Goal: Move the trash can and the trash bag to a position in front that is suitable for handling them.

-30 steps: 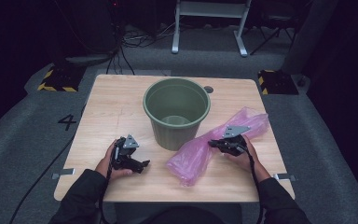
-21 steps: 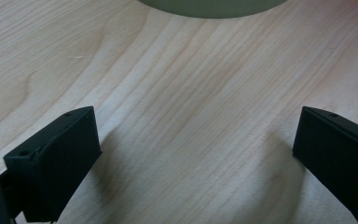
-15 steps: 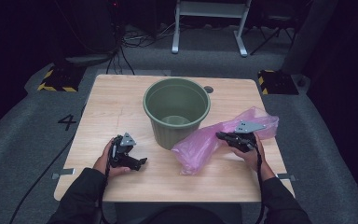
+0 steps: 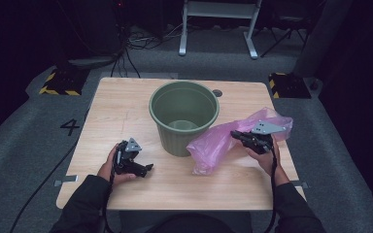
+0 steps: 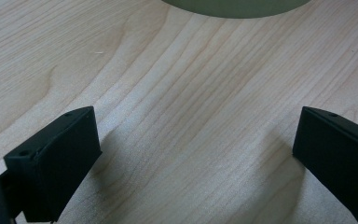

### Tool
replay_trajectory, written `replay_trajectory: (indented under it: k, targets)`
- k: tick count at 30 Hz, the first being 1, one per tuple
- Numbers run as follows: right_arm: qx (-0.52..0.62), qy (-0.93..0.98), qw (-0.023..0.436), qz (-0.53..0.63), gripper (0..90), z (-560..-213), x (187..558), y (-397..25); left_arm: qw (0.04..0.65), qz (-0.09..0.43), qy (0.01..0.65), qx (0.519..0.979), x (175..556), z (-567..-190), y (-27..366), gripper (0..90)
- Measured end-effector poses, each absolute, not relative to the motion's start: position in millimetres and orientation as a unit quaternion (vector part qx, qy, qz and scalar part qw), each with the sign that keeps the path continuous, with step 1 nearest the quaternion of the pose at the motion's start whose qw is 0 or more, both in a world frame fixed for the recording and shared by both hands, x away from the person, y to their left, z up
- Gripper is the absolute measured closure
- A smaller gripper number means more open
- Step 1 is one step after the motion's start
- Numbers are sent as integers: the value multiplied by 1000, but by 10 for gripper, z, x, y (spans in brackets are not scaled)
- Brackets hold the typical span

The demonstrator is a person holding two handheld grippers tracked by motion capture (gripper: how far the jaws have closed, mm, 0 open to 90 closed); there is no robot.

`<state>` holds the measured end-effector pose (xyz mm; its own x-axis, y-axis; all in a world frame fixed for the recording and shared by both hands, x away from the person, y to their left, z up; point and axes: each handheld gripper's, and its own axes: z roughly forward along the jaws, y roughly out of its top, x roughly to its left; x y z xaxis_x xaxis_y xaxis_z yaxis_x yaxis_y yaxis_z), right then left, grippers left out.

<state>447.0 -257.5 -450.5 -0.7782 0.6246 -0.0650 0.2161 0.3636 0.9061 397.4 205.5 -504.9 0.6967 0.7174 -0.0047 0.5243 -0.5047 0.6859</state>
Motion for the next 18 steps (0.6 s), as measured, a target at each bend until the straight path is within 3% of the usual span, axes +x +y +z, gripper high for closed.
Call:
replay_trajectory:
  k: [18]
  targets:
    - [264,748,229,564,900,-4091,4317,-2734,339,142,367,855,3965,-5047,2050,4]
